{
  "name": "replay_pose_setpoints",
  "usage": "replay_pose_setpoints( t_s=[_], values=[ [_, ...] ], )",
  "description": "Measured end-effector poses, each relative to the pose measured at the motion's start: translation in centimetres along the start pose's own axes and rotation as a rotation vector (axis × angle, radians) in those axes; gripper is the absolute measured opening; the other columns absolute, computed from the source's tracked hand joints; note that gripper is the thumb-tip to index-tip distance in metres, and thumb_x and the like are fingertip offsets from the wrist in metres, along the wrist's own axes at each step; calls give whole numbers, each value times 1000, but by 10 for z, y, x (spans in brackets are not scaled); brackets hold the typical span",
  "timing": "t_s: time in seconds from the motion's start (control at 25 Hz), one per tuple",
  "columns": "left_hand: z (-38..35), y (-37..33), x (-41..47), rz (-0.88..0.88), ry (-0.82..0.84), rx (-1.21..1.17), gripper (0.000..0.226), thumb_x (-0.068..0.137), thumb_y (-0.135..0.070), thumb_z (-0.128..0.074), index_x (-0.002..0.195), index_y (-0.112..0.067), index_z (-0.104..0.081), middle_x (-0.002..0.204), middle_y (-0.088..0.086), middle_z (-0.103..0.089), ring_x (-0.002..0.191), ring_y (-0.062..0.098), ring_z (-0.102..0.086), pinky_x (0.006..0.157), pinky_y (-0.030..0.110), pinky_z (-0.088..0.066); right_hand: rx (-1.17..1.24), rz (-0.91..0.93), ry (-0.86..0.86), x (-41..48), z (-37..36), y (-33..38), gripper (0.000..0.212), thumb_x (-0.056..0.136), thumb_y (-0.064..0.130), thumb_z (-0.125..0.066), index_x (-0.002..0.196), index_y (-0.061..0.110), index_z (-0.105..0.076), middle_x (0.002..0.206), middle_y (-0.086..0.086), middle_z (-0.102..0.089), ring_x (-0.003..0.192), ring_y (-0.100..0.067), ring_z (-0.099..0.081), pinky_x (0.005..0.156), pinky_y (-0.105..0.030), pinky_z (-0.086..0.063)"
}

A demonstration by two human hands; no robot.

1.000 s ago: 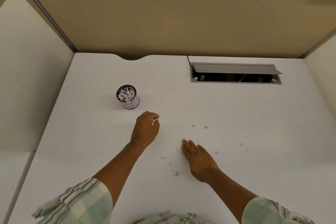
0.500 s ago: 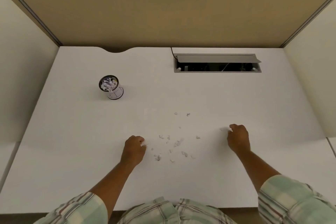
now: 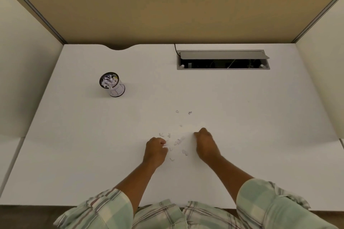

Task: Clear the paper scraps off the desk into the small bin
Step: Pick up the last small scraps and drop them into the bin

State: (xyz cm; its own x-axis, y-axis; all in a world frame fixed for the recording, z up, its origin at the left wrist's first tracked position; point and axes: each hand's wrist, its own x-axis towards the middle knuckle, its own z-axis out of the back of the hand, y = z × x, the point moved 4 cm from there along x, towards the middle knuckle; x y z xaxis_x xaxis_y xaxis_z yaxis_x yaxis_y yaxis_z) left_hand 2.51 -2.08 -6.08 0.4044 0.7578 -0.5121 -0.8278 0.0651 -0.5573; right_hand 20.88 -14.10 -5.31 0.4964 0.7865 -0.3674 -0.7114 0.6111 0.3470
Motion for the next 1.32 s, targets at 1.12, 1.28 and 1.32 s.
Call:
replay_pose_setpoints(
  t_s=[1.12, 1.28, 1.32],
  values=[
    [-2, 0, -16, 117, 32, -135, 16, 81, -2, -71, 82, -15, -80, 76, -2, -71, 75, 18, -69, 69, 27, -59, 368, -132, 135, -1, -42, 44, 22, 89, 2, -61, 108, 10, -68, 105, -6, -72, 96, -19, -67, 85, -24, -53],
    [16, 6, 1, 70, -35, -93, 12, 82, -8, -74, 90, -16, -77, 87, -5, -71, 85, 16, -69, 66, 12, -47, 442, -153, 95, 14, -22, 37, 15, 87, 5, -61, 97, 12, -70, 95, -4, -73, 88, -21, -69, 80, -28, -55],
    [22, 8, 7, 53, -63, -62, 15, 83, -11, -75, 98, -15, -75, 96, -3, -70, 89, 15, -67, 72, 14, -47, 429, -157, 55, 23, -14, 32, 11, 88, 7, -63, 95, 13, -70, 93, -3, -71, 87, -20, -67, 78, -27, -53]
  ],
)
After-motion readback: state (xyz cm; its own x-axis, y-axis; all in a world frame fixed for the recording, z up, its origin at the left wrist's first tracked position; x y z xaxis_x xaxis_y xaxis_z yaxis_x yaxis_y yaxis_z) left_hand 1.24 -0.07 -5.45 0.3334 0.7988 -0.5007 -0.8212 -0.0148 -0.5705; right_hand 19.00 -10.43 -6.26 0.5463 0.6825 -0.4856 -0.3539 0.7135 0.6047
